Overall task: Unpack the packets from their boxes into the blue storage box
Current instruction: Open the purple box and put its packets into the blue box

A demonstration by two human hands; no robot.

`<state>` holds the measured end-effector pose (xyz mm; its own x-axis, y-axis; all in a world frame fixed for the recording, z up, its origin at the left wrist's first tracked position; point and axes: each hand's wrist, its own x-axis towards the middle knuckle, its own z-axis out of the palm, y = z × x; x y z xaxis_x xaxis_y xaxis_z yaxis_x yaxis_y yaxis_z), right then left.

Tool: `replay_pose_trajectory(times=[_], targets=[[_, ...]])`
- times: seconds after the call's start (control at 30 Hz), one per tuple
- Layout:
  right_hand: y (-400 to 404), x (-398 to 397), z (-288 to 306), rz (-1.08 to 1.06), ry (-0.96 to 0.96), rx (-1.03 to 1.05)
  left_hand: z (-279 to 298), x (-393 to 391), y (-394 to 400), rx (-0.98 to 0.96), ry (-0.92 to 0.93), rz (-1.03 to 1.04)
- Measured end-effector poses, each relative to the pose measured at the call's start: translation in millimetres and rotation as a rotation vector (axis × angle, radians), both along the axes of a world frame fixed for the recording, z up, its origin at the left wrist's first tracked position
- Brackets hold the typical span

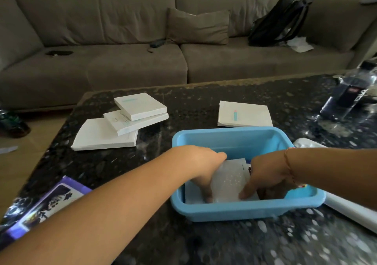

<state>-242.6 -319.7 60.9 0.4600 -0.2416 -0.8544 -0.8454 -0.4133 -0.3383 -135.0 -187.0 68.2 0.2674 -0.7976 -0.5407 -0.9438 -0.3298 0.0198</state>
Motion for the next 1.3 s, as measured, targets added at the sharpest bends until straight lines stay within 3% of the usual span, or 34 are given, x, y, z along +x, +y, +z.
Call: replay_pose_trajectory(times=[0.13,0.27,0.33,0.83,0.93,1.0,1.1,1.17,1.23,1.3], targets=[[4,-1,6,0.186,0.006,-0.186,-3,4,-5,0.047,0.020,0.006],[10,-10,11,0.677,0.001,-0.500,-8,7,-10,0.019,0.000,0.013],[11,-12,9,0.801,-0.012,-0.547,-9,8,-10,0.017,-0.002,0.020],[8,-13,3,0.844,-0.003,-0.551,-11,8,-8,-0.027,0.030,0.024],[11,-10,10,0.897,0.043,-0.502,-6,5,0,-0.129,-0.012,-0.026],[15,-8,25,0.920,0.033,-0.556,5,7,14,-0.308,-0.028,-0.095],[23,-8,52,0.804,-0.250,-0.810,33,18,60,-0.664,0.156,-0.024],[39,-20,65,0.611,-0.668,-0.853,40,29,100,-0.880,0.177,0.046],[74,-39,73,0.450,-1.170,-0.765,33,40,151,-0.952,0.106,0.156],[120,-59,71,0.383,-1.421,-0.494,18,41,201,-0.839,0.067,0.303]])
